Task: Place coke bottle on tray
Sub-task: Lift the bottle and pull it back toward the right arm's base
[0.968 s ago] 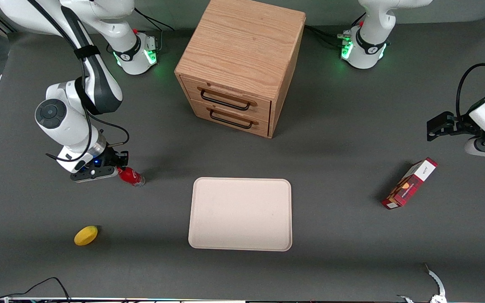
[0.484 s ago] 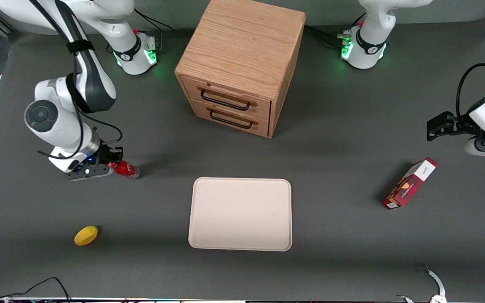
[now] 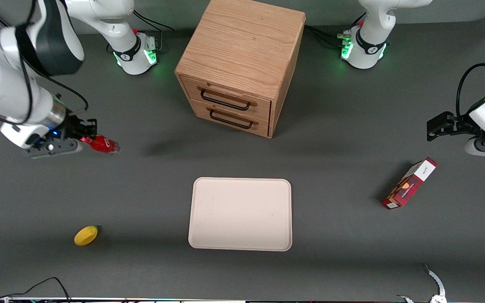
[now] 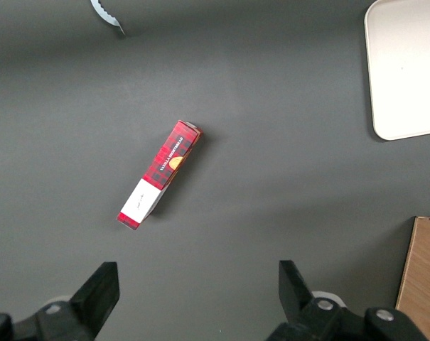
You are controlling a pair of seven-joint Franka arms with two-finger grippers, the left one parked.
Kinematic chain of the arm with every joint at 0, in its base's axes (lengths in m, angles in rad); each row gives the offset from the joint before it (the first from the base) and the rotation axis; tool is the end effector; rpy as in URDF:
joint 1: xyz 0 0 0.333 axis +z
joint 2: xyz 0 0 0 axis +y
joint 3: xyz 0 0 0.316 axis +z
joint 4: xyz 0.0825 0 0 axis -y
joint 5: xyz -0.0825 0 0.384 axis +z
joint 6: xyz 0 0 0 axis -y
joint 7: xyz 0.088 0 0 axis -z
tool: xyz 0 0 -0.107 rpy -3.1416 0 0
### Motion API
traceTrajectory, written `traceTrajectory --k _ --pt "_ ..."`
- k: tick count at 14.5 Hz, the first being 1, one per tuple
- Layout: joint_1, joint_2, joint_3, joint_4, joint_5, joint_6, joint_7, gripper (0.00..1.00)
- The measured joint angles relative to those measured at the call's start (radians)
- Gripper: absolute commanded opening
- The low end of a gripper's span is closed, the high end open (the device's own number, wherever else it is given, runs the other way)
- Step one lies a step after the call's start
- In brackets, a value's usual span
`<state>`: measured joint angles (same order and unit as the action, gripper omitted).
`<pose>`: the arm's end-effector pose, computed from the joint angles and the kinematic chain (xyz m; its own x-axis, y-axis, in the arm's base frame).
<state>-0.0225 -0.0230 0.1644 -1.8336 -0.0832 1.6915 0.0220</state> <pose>0.5382 0.0696 0.5232 0.9847 0.1282 -0.1177 0.1388 -0.9865 0.0871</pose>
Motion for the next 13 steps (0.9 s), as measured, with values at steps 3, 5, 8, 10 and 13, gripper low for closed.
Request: traceTrajectory --k 3,5,8,10,13 --pt "0.000 -0.022 0.000 0.094 0.014 -0.115 -0.002 0.00" --pt "0.000 -0.023 0.000 0.122 0.028 -0.138 -0.004 0.00" --pt "0.003 -0.017 0.005 0.123 0.035 -0.138 0.000 0.00" --pt "0.006 -0.007 0.040 0.126 0.043 -0.128 0.043 0.00" --pt "0.012 0.035 0.137 0.154 0.046 -0.103 0.190 0.00"
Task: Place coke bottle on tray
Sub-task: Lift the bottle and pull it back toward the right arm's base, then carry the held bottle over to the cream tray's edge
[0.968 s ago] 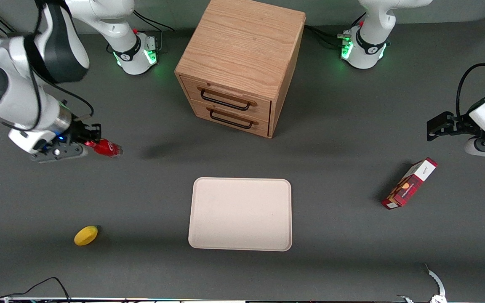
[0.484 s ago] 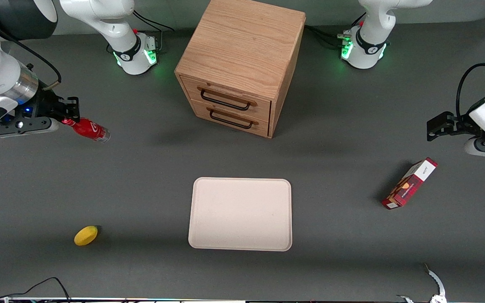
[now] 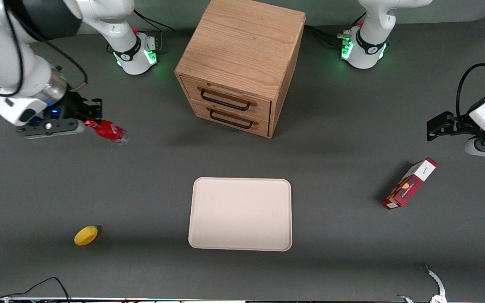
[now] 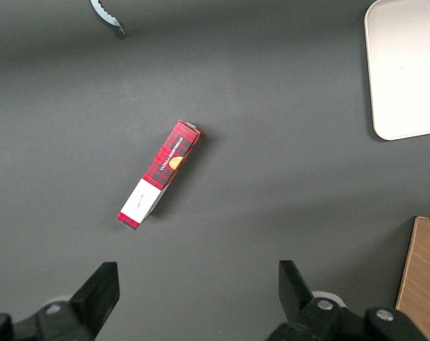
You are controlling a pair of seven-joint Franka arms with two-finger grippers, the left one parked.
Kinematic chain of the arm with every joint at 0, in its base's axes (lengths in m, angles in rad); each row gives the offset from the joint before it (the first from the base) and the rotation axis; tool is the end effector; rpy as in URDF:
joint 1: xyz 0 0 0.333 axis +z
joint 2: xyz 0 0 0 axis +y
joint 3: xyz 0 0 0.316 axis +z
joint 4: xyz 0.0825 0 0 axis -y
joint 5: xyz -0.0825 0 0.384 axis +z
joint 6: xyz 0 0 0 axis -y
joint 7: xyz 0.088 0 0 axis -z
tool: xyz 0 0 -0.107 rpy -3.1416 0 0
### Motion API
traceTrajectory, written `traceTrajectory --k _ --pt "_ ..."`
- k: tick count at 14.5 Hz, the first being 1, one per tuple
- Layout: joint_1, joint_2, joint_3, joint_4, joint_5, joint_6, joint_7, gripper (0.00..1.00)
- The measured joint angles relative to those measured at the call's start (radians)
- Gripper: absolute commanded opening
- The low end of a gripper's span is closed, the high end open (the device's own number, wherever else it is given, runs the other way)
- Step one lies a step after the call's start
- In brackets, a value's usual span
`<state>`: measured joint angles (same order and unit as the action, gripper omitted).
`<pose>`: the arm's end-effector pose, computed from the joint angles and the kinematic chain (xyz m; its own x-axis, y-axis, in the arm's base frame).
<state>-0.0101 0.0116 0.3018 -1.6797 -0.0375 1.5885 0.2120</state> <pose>0.5317 0.1547 0.5686 0.9925 0.0795 -0.0927 0.0848 -0.9949 0.0545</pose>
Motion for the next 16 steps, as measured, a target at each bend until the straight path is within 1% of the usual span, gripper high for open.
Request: traceTrajectory --k 3,5,9,12,13,16 --pt "0.004 0.073 0.089 0.054 0.000 0.023 0.149 0.00" --pt "0.009 0.130 0.120 0.093 0.000 0.041 0.218 0.00" --pt "0.089 0.243 0.127 0.144 -0.018 0.125 0.312 0.00" --pt "0.119 0.310 0.126 0.153 -0.023 0.201 0.329 0.00" --pt "0.132 0.332 0.125 0.154 -0.033 0.226 0.336 0.00" --pt "0.167 0.393 0.125 0.155 -0.121 0.301 0.395 0.00"
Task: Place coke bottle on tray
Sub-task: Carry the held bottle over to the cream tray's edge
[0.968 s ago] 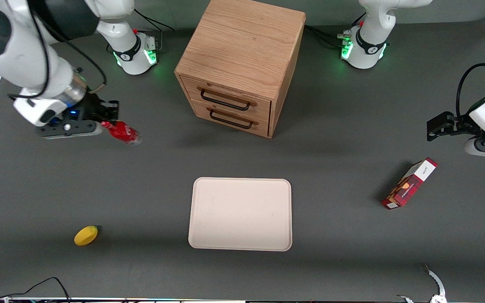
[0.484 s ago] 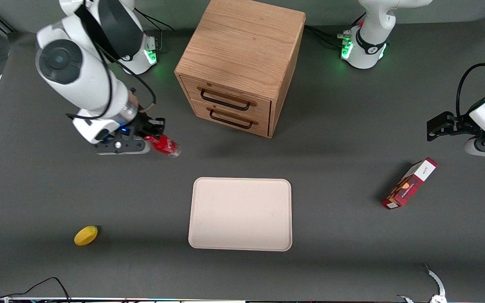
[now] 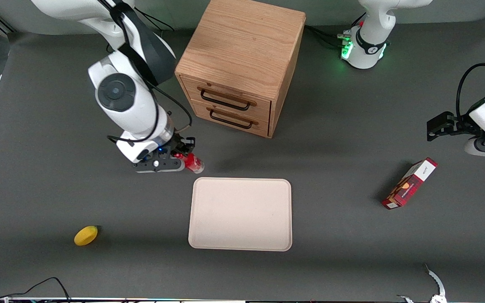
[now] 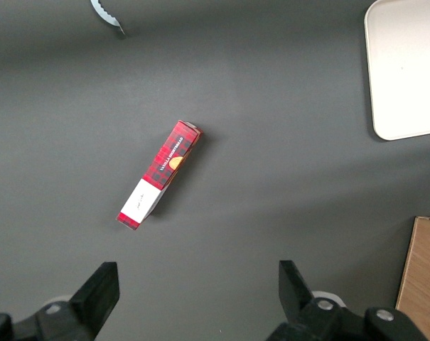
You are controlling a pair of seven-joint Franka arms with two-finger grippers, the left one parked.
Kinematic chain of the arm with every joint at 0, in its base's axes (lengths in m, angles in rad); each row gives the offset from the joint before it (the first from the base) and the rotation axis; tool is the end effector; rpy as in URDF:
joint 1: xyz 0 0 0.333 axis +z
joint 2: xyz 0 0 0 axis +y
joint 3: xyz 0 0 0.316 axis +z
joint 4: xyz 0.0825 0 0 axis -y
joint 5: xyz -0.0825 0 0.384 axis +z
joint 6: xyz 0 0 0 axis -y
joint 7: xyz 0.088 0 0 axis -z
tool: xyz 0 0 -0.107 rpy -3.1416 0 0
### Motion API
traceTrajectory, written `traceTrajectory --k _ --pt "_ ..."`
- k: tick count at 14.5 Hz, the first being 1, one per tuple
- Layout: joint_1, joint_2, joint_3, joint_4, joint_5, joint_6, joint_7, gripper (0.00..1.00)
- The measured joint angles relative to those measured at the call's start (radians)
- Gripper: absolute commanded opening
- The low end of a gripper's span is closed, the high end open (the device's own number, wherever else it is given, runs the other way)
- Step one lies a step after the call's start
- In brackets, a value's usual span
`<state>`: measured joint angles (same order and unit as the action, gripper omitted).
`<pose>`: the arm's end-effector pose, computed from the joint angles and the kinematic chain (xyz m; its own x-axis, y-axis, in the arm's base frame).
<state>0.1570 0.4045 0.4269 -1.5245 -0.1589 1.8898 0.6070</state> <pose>0.5854 0.3261 0.4428 1.0000 -0.0033 -0.0089 -0.0034 -0.9999 -0.0096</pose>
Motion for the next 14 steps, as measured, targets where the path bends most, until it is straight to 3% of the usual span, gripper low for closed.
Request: traceTrajectory --k 3,9,14 --pt "0.008 0.066 -0.001 0.021 -0.053 0.036 0.012 0.00" --pt "0.024 0.263 -0.005 0.231 -0.151 0.050 0.012 0.00" --pt "0.103 0.403 -0.089 0.400 -0.193 0.081 -0.002 0.00"
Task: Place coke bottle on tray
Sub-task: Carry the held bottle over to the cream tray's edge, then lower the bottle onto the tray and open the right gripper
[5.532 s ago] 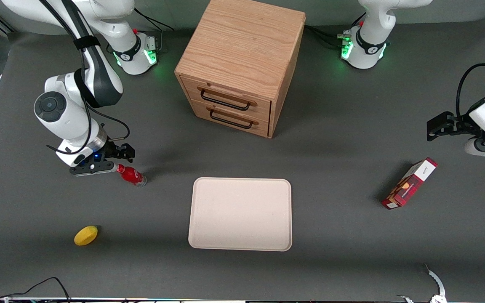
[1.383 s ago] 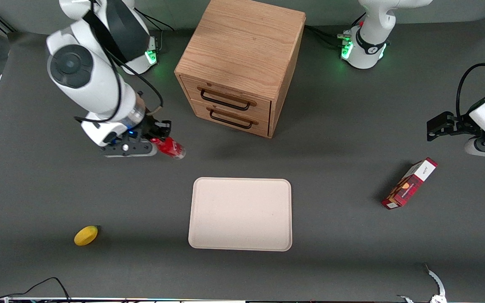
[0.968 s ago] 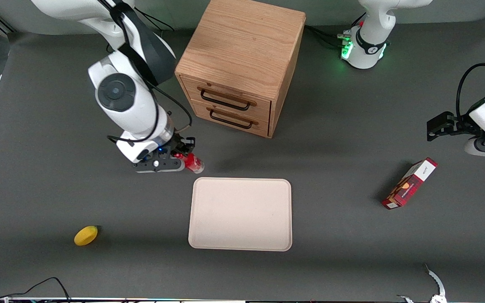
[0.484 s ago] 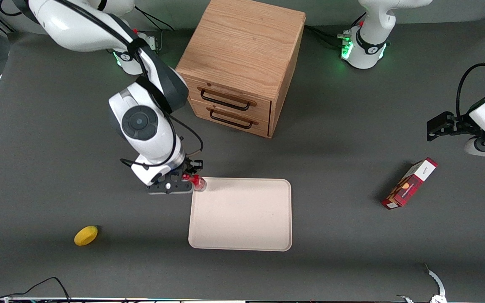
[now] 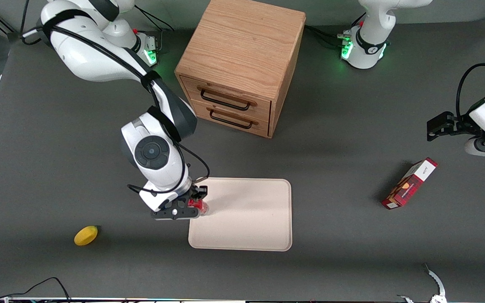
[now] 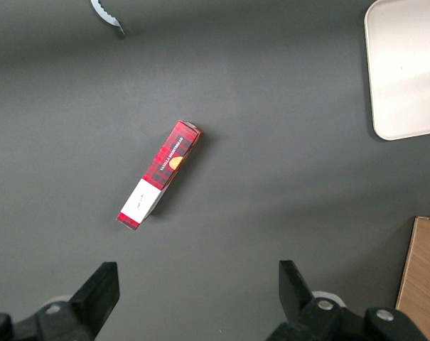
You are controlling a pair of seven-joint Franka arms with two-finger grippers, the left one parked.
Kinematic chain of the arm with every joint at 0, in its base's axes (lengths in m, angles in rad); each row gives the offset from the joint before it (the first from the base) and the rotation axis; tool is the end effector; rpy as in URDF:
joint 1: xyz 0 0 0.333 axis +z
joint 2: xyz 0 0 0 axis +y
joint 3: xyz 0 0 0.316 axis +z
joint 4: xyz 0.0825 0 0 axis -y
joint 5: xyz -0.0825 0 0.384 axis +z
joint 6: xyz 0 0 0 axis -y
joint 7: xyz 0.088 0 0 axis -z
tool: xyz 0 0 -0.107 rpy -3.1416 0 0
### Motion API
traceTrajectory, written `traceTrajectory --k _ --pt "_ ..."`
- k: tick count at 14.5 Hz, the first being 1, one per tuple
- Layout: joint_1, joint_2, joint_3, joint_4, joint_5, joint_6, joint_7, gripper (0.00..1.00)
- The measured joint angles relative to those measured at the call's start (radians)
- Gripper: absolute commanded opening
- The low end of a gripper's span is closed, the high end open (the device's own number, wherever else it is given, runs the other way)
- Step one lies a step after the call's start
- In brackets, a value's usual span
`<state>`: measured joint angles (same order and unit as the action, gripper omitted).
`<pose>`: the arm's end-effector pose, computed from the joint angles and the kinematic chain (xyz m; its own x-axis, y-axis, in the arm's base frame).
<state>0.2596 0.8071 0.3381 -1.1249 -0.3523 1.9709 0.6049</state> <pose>0.6866 0.3426 0.3500 0.9933 0.0118 0.1149 0.0081 -0.9994 0.0322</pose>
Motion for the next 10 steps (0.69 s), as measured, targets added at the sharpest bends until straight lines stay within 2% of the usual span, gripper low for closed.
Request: traceTrajectory --k 3,9,10 --pt "0.029 0.033 -0.046 0.028 0.000 0.045 -0.021 0.00" --pt "0.031 0.043 -0.060 0.041 -0.001 0.067 -0.044 0.00" --pt "0.031 0.043 -0.060 0.041 -0.001 0.072 -0.044 0.07"
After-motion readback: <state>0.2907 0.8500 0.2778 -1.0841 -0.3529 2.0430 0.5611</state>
